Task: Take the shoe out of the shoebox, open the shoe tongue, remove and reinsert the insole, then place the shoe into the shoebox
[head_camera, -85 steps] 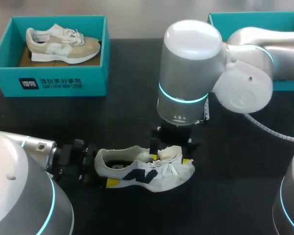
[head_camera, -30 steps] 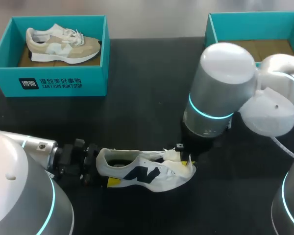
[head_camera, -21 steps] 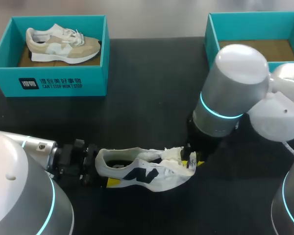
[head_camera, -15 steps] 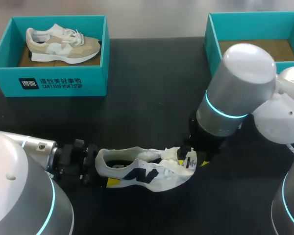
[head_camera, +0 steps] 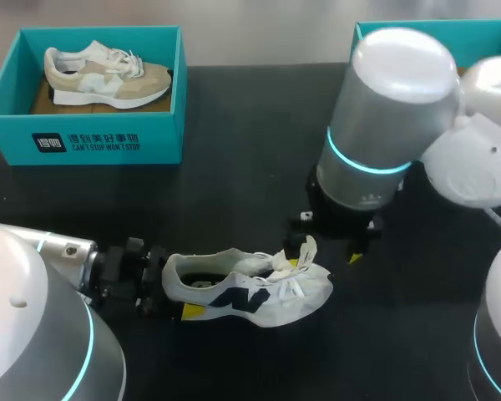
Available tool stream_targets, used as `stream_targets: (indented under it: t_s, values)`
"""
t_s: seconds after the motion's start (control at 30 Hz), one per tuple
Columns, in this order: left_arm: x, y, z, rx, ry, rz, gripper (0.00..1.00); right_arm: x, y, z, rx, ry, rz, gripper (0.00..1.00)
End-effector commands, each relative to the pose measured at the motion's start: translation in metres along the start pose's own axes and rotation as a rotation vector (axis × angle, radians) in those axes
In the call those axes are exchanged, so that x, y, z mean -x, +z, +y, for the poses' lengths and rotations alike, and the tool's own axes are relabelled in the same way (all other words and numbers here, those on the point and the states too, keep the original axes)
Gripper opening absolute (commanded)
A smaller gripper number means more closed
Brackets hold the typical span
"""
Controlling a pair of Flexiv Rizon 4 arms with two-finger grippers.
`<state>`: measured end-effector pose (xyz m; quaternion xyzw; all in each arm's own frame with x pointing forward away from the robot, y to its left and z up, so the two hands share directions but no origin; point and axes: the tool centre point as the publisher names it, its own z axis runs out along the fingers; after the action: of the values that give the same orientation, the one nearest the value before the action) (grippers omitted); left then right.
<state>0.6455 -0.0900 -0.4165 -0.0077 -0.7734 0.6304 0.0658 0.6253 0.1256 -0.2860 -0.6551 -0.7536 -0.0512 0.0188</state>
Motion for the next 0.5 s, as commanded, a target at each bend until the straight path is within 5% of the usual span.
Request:
stream_targets:
  t_s: [0.03,0.5]
  values:
    - [0.001,-0.001,0.003,-0.001,0.0,0.001,0.0,-0.013,-0.032,0.007,-0.007,-0.03,-0.179,0.96]
    - [0.001,-0.001,0.003,-0.001,0.0,0.001,0.0,-0.057,-0.071,0.027,-0.015,-0.287,-0.321,0.81]
